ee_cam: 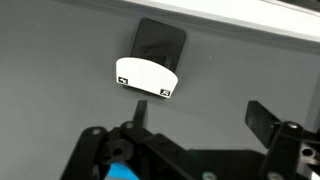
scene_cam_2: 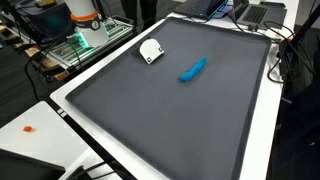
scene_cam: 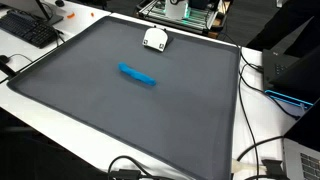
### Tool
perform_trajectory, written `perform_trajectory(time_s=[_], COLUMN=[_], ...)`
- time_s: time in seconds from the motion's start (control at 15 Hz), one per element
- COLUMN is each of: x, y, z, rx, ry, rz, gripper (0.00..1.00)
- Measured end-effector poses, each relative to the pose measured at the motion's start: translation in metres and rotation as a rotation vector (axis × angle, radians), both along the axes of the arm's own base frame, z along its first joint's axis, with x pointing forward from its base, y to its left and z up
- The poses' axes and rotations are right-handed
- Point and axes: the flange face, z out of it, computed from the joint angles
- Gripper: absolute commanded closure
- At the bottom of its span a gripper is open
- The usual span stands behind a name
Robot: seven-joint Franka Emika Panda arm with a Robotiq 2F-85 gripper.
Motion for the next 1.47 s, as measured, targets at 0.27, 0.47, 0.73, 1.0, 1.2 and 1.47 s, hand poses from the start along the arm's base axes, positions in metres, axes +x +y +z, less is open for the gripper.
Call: perform_trajectory(time_s=[0.27, 0.47, 0.73, 1.0, 1.2, 1.47], x=[0.0, 0.001, -0.002, -0.016, -0.029, -0.043], y=[0.0, 0.005, 0.008, 0.002, -0.002, -0.003], z=[-0.001, -0.002, -0.015, -0.034, -0.049, -0.063], rx=[0.0, 0.054, 0.148, 0.178, 0.186, 0.193], ry=[0.002, -0.008, -0.059, -0.079, -0.072, -0.059], rz=[0.0, -0.078, -0.268, -0.471, -0.63, -0.842], gripper=[0.0, 0.0, 0.0, 0.0, 0.0, 0.0])
